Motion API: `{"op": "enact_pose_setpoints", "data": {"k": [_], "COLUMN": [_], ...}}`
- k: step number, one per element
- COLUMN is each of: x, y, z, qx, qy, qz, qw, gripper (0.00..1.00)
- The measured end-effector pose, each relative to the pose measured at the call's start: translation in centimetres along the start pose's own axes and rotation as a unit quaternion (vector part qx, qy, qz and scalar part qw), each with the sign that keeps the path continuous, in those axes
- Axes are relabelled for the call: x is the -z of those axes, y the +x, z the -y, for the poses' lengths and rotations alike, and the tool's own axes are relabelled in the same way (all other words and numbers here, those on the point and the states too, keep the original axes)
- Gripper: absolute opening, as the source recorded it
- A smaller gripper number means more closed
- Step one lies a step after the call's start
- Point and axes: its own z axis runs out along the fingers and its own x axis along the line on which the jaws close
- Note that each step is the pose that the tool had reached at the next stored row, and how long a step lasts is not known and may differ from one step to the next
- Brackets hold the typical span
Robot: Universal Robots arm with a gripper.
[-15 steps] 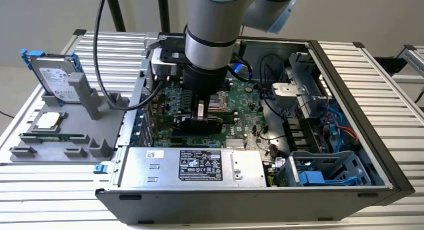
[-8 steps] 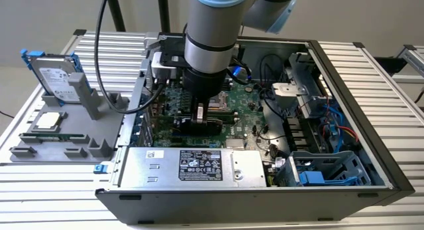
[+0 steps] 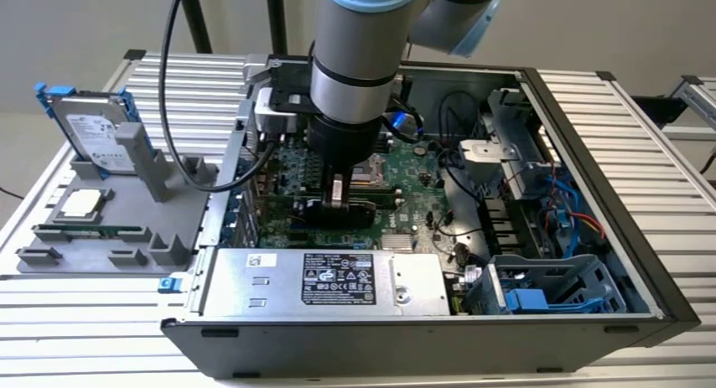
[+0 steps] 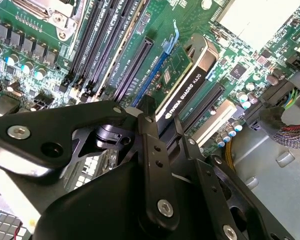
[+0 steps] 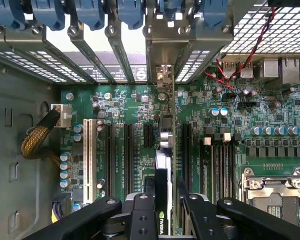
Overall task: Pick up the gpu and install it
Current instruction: 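Insert the gpu into the slot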
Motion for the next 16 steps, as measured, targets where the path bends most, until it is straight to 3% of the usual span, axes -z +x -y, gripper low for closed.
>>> {"op": "enact_pose_setpoints", "data": {"k": [16], "x": [-0.02], "y": [-0.05], "z": [-0.2], "qx": [0.0], "qy": [0.0], "qz": [-0.0003], "qw": [1.0], "gripper": [0.0]}}
